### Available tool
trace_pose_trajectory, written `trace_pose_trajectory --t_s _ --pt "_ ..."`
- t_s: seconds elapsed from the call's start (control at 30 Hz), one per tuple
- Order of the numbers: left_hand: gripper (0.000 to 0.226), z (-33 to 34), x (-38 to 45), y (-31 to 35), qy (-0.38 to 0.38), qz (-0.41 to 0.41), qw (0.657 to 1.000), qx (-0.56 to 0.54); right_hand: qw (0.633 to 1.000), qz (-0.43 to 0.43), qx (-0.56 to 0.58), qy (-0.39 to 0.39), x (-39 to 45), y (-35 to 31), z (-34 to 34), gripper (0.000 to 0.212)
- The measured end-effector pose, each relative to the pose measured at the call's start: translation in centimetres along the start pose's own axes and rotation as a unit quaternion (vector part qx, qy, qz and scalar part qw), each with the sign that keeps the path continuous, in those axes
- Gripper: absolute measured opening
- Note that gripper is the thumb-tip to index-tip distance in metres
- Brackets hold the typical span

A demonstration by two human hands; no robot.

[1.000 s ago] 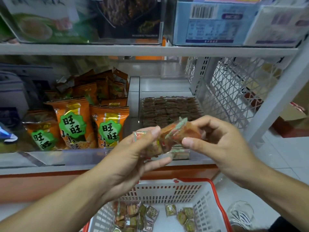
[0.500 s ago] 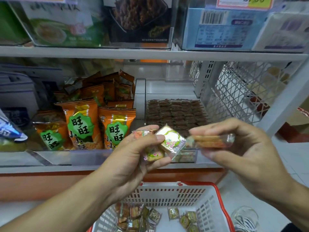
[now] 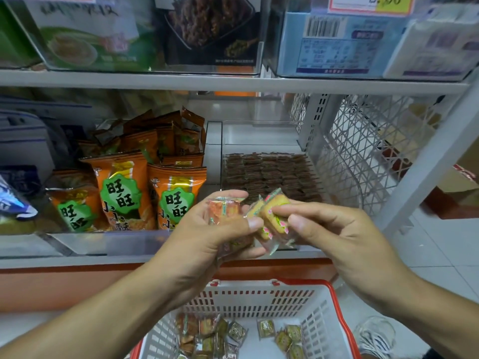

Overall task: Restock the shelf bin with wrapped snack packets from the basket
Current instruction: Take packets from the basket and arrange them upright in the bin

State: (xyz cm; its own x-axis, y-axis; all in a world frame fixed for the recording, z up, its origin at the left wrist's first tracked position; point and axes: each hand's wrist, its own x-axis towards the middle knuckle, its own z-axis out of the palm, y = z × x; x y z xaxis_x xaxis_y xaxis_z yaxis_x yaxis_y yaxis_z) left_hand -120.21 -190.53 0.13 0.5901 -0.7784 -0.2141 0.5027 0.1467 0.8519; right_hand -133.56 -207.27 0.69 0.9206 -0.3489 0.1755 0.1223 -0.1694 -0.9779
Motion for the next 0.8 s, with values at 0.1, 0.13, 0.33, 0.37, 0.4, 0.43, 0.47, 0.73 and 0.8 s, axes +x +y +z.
trace_pose_trajectory --t_s 0.1,0.13,0.33,0.37,0.4,0.43,0.47,0.73,0.8 --pt "0.056 -0.1 0.0 -0.1 -0.018 0.014 1.0 0.02 0.997 0.009 0.075 0.019 0.1 0.2 0.1 0.029" --pt "0.056 -0.2 0.0 -0.1 -0.022 0.018 0.999 0.025 0.994 0.024 0.102 0.015 0.2 0.2 0.0 0.035" --pt "0.053 -0.4 0.0 -0.2 -0.041 0.016 0.998 0.055 0.991 0.101 0.057 -0.068 0.5 0.3 -1.2 0.063" --pt "0.05 -0.4 0.0 -0.4 -0.043 0.014 0.997 0.069 0.989 0.113 0.038 -0.088 0.6 0.2 -1.6 0.067" --pt "0.049 -0.3 0.0 -0.6 -0.044 0.011 0.996 0.081 0.985 0.126 0.016 -0.113 0.7 0.0 -2.0 0.068" --pt "0.047 -0.3 0.0 -0.8 -0.043 0.009 0.995 0.091 0.98 0.138 -0.005 -0.145 0.9 -0.3 -2.3 0.066" --pt "0.046 -0.1 0.1 -1.1 -0.042 0.006 0.994 0.097 0.973 0.145 -0.027 -0.176 1.1 -0.7 -2.7 0.06" --pt "0.046 0.8 2.0 -2.7 0.018 0.015 0.997 0.07 0.835 0.095 -0.54 -0.031 4.5 -3.5 -7.5 0.034" --pt "0.044 0.7 2.4 -2.9 0.027 0.021 0.996 0.081 0.76 0.103 -0.638 -0.07 5.3 -3.6 -7.8 0.033"
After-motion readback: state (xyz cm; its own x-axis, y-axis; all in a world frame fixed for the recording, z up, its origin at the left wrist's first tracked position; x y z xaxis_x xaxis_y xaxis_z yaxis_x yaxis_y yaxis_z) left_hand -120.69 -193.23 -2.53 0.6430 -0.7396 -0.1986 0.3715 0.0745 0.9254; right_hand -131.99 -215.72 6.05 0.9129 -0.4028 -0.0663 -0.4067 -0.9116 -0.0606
